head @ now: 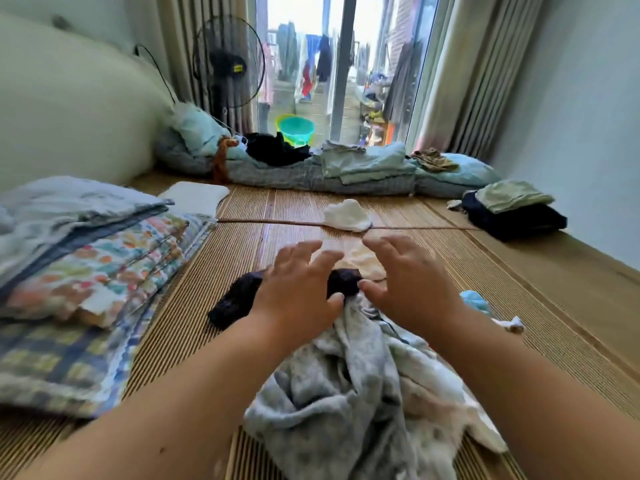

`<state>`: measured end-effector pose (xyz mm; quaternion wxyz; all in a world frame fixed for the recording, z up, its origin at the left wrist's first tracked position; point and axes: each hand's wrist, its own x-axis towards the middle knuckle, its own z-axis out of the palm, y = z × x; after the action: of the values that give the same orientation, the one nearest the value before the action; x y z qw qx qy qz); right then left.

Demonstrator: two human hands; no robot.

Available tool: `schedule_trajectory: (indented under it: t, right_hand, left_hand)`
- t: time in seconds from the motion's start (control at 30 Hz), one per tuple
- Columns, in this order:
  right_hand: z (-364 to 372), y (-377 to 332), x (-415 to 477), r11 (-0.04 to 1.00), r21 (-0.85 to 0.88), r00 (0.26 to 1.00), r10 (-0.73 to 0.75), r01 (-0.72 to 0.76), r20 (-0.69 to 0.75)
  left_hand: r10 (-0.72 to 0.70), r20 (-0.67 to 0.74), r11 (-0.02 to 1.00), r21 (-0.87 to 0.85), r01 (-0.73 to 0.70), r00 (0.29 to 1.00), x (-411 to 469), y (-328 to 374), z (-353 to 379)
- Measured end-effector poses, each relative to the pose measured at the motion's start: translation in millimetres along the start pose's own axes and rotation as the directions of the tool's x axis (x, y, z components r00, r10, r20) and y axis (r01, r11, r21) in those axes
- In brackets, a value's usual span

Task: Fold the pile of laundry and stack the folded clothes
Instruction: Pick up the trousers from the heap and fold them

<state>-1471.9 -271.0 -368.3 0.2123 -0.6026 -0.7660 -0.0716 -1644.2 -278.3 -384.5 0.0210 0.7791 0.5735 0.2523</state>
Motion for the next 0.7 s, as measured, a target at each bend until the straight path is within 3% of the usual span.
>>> schedule_trajectory:
  t: [0.27, 0.5, 0.6, 0.7]
  right_hand:
    - [-52, -27, -92, 0.997, -0.05, 0.996, -0.063, 0.066, 0.06]
    - [-49, -20, -102, 0.994, -0.042, 0.982, -0.094, 0.102, 0.161]
    - [-33, -15, -94, 0.989, -0.044, 0.958, -0.128, 0.144, 0.256]
    - [-6, -14, -78, 0.972, -0.042, 0.884, -0.19, 0.23, 0.428]
  left_hand:
    - [0.032, 0.019, 0.997, 0.068, -0.034, 0.999, -105, 36, -47]
    - [-0.037, 0.078, 0.997, 0.069, 0.031, 0.996, -101, 28, -41]
    - [-0.094, 0.121, 0.995, -0.012, 0.097, 0.988, -89, 12, -20]
    - [-0.154, 0.179, 0.985, -0.05, 0.165, 0.972, -73, -20, 2]
